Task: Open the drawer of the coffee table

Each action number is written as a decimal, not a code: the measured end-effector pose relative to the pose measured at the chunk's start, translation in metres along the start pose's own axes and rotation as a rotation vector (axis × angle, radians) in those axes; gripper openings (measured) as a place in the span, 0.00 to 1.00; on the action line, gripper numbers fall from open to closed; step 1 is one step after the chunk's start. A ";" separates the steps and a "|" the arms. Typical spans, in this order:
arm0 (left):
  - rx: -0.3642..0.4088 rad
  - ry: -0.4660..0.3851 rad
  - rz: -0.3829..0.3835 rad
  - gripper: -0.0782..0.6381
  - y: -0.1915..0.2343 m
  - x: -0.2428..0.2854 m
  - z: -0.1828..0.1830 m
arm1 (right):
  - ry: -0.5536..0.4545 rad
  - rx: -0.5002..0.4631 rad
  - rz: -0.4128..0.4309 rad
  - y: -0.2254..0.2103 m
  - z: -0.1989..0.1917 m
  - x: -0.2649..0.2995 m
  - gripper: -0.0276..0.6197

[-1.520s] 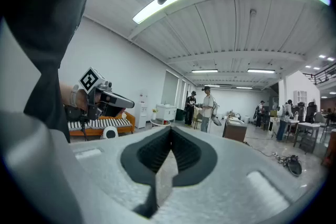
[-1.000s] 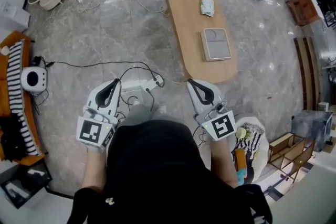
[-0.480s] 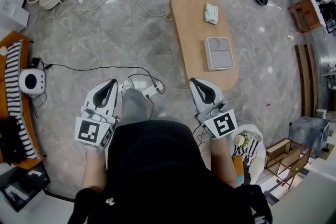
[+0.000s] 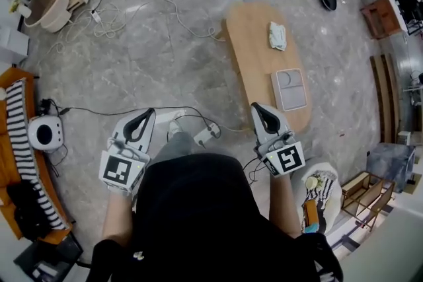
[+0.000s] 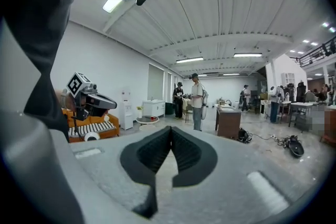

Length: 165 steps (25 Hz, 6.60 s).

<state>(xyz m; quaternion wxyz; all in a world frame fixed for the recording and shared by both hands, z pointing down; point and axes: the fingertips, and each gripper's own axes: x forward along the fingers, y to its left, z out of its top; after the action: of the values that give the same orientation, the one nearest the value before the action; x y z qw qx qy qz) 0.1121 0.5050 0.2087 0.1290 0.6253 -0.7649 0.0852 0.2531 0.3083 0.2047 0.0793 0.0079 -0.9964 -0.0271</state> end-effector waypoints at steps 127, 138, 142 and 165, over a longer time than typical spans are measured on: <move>0.943 0.549 -1.351 0.32 0.152 0.924 -0.478 | 0.450 1.021 -1.253 -0.269 -0.673 0.268 0.32; 1.027 0.532 -1.457 0.29 0.155 0.918 -0.479 | 0.451 1.023 -1.256 -0.267 -0.674 0.265 0.32; 1.044 0.532 -1.483 0.29 0.166 0.900 -0.484 | 0.457 1.021 -1.259 -0.265 -0.675 0.265 0.33; 1.030 0.570 -1.431 0.30 0.179 0.884 -0.488 | 0.813 0.845 -1.068 -0.274 -0.728 0.245 0.49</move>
<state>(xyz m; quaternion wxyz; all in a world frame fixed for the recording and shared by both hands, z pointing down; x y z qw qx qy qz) -0.1822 -0.1427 0.9479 0.0404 0.8843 -0.0039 0.4651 0.1298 -0.0082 0.9460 0.4037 0.5236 -0.6766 0.3242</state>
